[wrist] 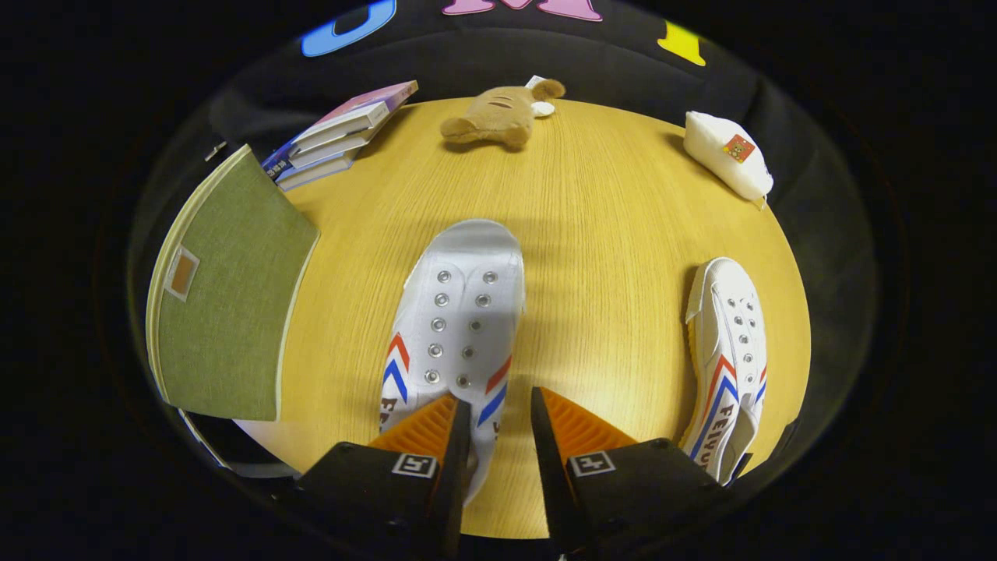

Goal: Open the storage box then place both shoes into the box .Put the left shoe in first, then the right shoe, with the right side of both shoes facing outward in a uniform manner.

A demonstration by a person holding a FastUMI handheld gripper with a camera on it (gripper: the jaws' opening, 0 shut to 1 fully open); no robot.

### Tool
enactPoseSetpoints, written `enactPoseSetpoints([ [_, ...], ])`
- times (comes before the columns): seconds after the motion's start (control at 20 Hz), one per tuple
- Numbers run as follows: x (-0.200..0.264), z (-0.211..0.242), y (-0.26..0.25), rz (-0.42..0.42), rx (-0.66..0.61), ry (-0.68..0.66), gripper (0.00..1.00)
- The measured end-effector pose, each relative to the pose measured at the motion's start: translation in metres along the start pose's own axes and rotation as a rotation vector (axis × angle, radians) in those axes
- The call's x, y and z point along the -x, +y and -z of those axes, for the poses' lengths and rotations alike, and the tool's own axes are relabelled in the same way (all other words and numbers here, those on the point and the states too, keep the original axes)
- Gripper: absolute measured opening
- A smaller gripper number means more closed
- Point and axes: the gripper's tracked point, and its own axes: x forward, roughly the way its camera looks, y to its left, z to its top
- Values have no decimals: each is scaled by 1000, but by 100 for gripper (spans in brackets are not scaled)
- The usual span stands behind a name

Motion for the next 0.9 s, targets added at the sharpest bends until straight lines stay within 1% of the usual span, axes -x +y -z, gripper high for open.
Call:
enactPoseSetpoints([
  [0.05, -2, 1, 4, -20, 8, -1, 39],
  [0.15, -5, 2, 6, -23, 23, -5, 21],
  [0.2, -5, 1, 4, -19, 14, -7, 17],
  [0.25, -4, 2, 5, -15, 5, -5, 15],
  [0.3, -5, 0, 4, -25, 4, -13, 8],
  [0.4, -5, 2, 4, -49, 7, -15, 5],
  [0.6, 2, -3, 9, -84, -89, -23, 6],
  [0.9, 41, -19, 23, -128, -156, -77, 5],
])
